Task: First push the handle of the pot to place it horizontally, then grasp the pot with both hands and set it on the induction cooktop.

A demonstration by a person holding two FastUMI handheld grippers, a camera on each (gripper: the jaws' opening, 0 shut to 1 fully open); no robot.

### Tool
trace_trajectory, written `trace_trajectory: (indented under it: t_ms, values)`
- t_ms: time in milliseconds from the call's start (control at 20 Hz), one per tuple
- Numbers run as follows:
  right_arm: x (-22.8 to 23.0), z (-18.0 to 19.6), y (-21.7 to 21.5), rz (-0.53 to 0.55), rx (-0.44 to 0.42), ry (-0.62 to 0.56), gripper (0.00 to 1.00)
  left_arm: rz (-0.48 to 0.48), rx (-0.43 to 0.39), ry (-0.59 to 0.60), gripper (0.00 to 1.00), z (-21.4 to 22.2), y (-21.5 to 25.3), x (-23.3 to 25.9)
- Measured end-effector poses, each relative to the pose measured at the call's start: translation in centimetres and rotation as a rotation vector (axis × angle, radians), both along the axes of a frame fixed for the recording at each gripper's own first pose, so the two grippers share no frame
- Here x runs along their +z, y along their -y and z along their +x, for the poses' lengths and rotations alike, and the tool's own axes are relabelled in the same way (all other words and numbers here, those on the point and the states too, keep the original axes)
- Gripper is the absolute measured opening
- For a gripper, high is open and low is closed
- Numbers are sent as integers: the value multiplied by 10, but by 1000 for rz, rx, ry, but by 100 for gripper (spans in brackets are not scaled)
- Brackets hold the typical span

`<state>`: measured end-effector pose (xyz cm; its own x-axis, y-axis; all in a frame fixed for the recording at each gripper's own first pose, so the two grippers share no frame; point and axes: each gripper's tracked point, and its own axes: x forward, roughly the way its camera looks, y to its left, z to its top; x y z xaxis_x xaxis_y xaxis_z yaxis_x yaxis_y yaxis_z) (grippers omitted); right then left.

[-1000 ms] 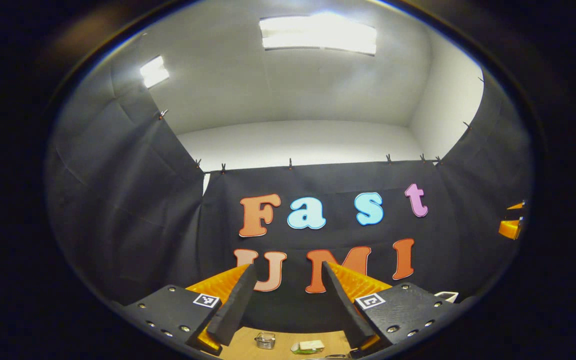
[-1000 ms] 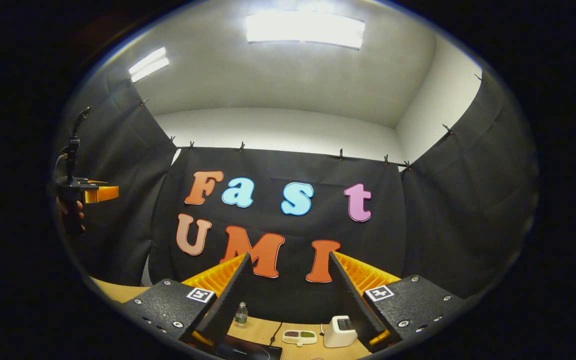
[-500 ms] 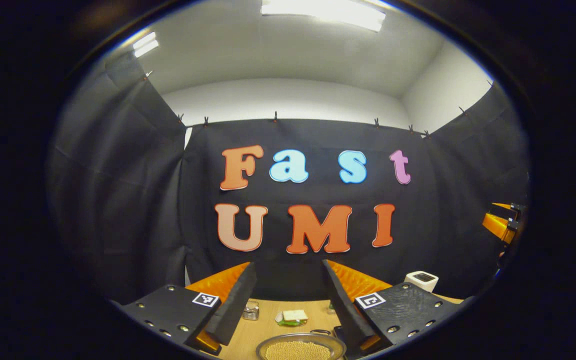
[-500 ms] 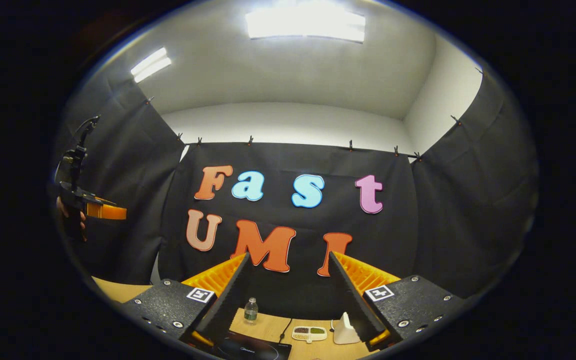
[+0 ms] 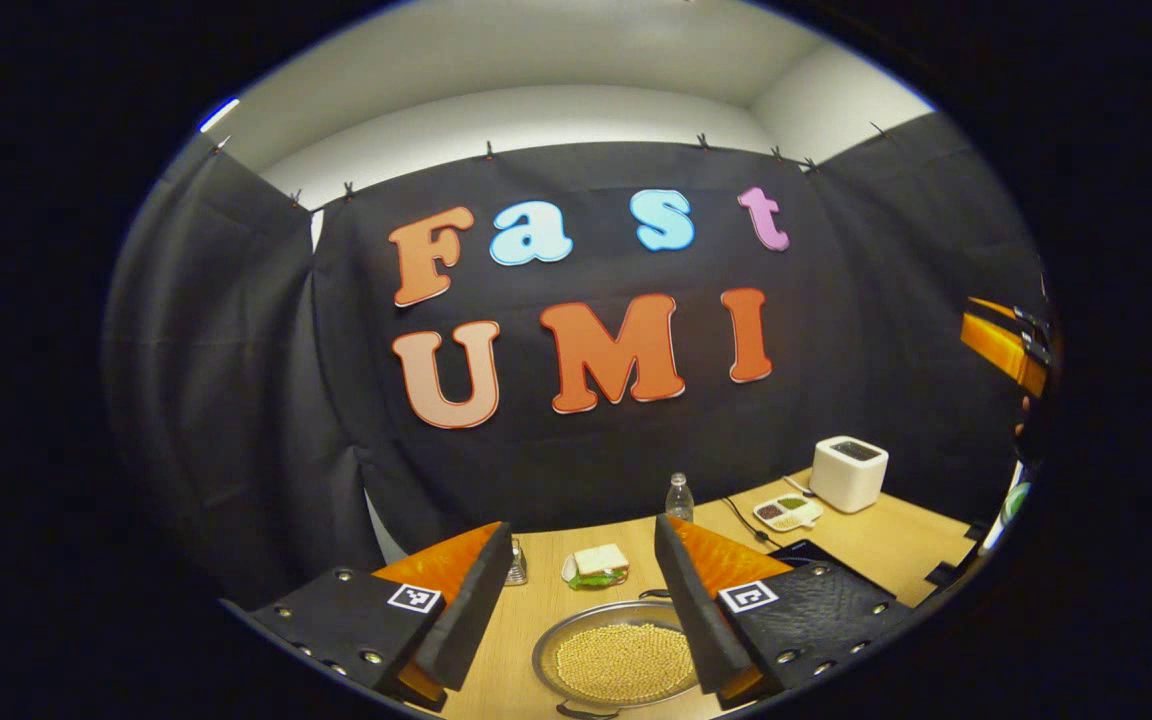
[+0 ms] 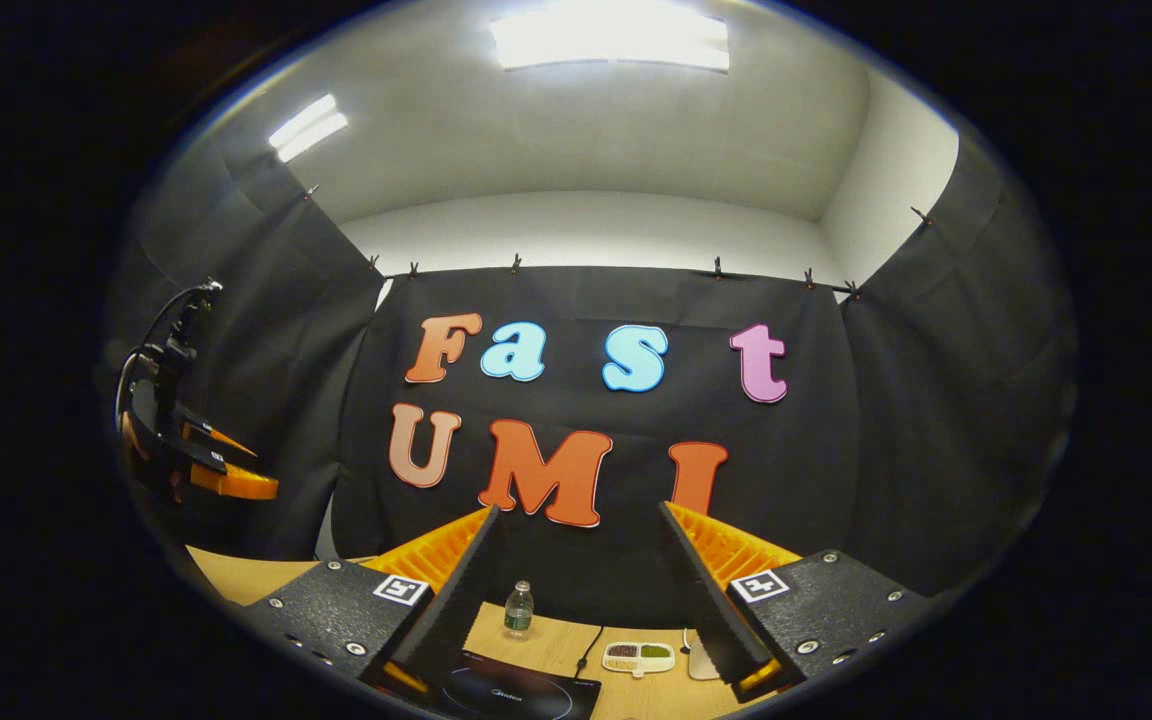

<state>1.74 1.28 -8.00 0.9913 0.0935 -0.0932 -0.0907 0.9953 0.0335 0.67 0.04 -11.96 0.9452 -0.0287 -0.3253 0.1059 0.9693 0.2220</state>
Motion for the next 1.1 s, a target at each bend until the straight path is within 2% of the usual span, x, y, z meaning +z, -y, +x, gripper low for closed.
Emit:
trace_trajectory:
  t_ms: [50, 100, 150, 250, 300, 400, 450, 500, 550, 650, 700, 750, 900, 1100]
  values:
    - [-5, 1, -1, -9, 0, -2, 94, 15, -21, -36, 73, -2, 5, -16]
    - [-9, 1, -3, -18, 6, -3, 94, 25, -26, -67, 71, -3, 8, -29]
    - [-13, 0, -7, -26, 17, -5, 94, 25, -41, -105, 58, -5, 12, -43]
    - [-22, -4, -14, -37, 40, -10, 94, 39, -13, -161, 39, -5, 9, -69]
    - [-25, -5, -16, -42, 46, -13, 94, 37, 1, -194, 34, -10, 5, -80]
    - [-32, -8, -19, -46, 55, -15, 94, -8, 8, -303, 7, -22, 7, -117]
    - [-34, -10, -20, -48, 57, -17, 94, -33, 19, -364, 0, -27, 7, -134]
    - [-39, -11, -19, -50, 57, -22, 94, -77, 55, -442, 5, -38, 3, -153]
    - [-44, -12, -20, -53, 58, -27, 95, -137, 72, -528, 5, -47, 5, -172]
    - [-53, -13, -21, -49, 60, -38, 95, -202, 115, -610, 2, -55, 0, -195]
    - [-57, -14, -21, -44, 63, -44, 95, -214, 140, -632, 7, -65, -7, -208]
    - [-61, -15, -21, -38, 66, -50, 95, -227, 156, -657, 2, -72, -11, -218]
    - [-74, -16, -23, -33, 73, -60, 95, -240, 174, -708, 0, -87, -16, -239]
    - [-100, -18, -28, -47, 70, -59, 95, -261, 177, -769, 2, -111, -14, -266]
